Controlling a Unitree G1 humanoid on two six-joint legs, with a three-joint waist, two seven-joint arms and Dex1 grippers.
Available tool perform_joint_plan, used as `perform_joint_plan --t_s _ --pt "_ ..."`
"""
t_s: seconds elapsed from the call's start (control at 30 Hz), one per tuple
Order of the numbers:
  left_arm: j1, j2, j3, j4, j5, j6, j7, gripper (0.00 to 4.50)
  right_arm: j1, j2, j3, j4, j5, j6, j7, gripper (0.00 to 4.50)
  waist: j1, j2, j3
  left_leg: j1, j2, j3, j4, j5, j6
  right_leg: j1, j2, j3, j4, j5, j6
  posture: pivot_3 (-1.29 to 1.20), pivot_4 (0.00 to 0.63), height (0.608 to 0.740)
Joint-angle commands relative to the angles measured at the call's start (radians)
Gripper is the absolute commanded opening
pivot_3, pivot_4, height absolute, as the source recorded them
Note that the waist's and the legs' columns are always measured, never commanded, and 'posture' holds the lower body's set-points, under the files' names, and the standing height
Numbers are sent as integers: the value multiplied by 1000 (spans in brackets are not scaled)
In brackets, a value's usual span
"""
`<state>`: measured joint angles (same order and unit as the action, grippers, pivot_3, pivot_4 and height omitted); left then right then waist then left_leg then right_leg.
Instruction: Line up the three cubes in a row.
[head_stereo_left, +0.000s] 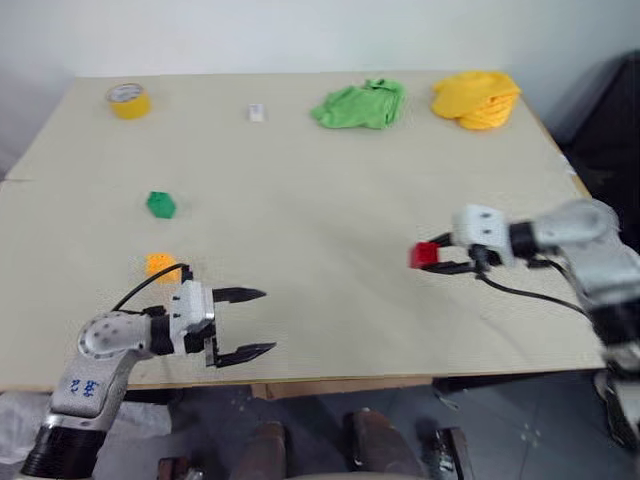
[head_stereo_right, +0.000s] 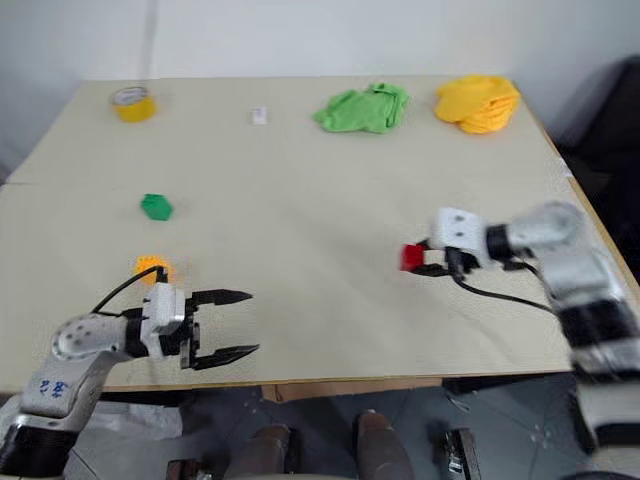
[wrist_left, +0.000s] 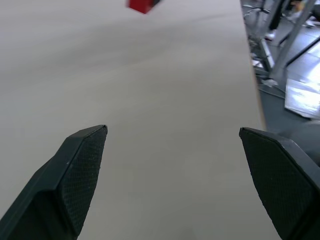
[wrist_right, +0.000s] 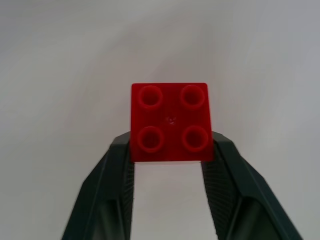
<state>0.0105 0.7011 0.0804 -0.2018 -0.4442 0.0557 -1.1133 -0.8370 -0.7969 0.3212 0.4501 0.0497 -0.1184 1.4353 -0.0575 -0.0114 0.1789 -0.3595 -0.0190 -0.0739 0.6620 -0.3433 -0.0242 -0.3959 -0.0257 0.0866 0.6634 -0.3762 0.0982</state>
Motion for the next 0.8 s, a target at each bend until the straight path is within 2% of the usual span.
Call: perform_joint_plan --t_s 0.03,0.13,0.2,0.3,0.5,0.8 --pt "33 13 61 -35 -1 -36 17 4500 -49 34 36 158 -55 -112 65 1489 12 0 0 -1 0 -1 1 -1 -1 -1 0 -1 0 0 -1 0 150 740" --pt "50 6 65 -40 4 -37 29 4500 -78 87 37 250 -66 -150 61 1489 20 -1 0 -13 -2 -1 6 -2 -1 -11 -3 -5 2 0 -1 0 150 740" --pt "53 0 69 -48 4 -36 41 4500 -72 86 52 245 -67 -128 119 1489 21 -1 -1 -13 -2 1 8 -2 0 -12 -6 -10 5 0 -1 0 150 740" --pt "61 -2 81 -66 -4 -24 64 4500 -18 88 32 120 -14 -65 142 1489 27 -1 -1 -13 -2 1 11 -2 0 -12 -8 -17 7 0 -1 0 150 740" --pt "66 2 77 -56 1 -31 67 4500 50 58 10 -29 -6 50 102 1489 30 -1 -1 -12 -2 1 16 -2 -1 -12 -10 -25 13 1 -4 0 150 740" --pt "32 2 65 -38 2 -29 63 4500 54 72 11 -9 -43 44 45 1489 27 -1 -1 -12 -2 1 18 -2 0 -11 -11 -26 14 1 -4 0 150 740"
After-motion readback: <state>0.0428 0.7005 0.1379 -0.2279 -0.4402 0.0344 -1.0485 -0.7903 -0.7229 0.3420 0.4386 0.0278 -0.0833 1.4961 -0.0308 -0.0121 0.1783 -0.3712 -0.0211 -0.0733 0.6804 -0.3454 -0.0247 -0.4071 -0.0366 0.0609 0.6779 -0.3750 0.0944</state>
